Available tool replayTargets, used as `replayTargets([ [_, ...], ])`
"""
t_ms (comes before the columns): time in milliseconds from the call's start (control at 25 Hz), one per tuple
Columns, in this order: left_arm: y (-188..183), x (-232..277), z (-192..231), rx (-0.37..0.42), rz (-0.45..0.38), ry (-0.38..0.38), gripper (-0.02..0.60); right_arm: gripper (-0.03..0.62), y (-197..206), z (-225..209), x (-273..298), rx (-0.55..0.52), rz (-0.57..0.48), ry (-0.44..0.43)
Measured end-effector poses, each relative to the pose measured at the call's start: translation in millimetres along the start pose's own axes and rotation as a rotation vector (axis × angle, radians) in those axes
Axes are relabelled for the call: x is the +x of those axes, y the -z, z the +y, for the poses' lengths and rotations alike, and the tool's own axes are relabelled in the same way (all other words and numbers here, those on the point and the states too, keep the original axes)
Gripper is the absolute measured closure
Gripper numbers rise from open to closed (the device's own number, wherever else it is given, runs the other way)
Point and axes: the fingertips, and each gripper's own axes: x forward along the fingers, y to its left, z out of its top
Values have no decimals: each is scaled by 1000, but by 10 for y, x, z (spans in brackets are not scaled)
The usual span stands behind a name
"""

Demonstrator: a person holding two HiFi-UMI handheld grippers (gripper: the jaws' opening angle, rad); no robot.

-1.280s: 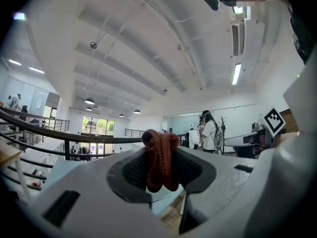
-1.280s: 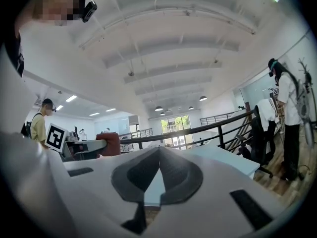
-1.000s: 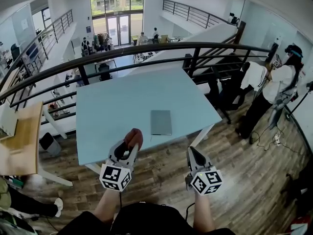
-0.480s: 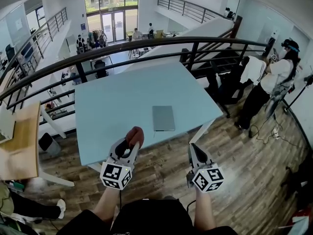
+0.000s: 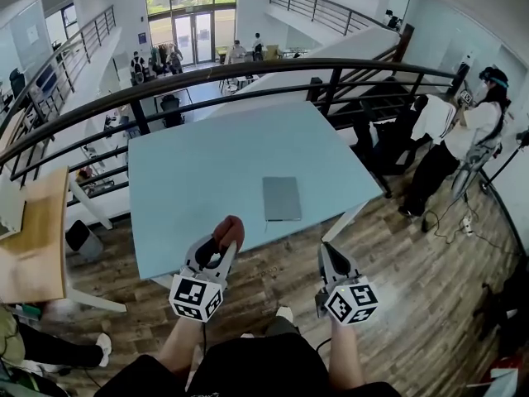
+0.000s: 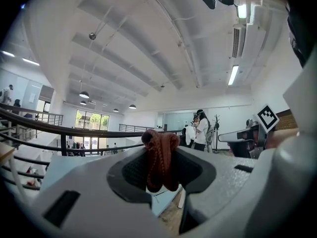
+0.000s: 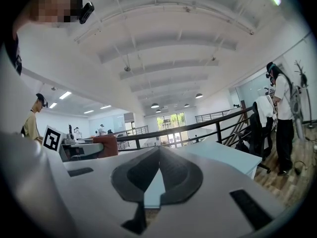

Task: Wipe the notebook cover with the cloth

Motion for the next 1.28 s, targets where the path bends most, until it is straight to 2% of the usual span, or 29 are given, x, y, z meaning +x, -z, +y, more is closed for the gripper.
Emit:
replayTargets([
  [240, -13, 234, 75, 2, 4, -9, 449, 591, -38, -154, 199, 4, 1, -7],
  [680, 23, 1064, 163, 9, 20, -33, 449, 591, -76, -814, 794, 22, 20, -28],
  [1040, -12, 1894, 215, 7, 35, -89, 449, 591, -272, -1458, 1481, 19, 40, -101],
  [1280, 80, 2397, 162, 7, 62, -146, 449, 591, -231, -1900, 1870, 38, 70, -171],
])
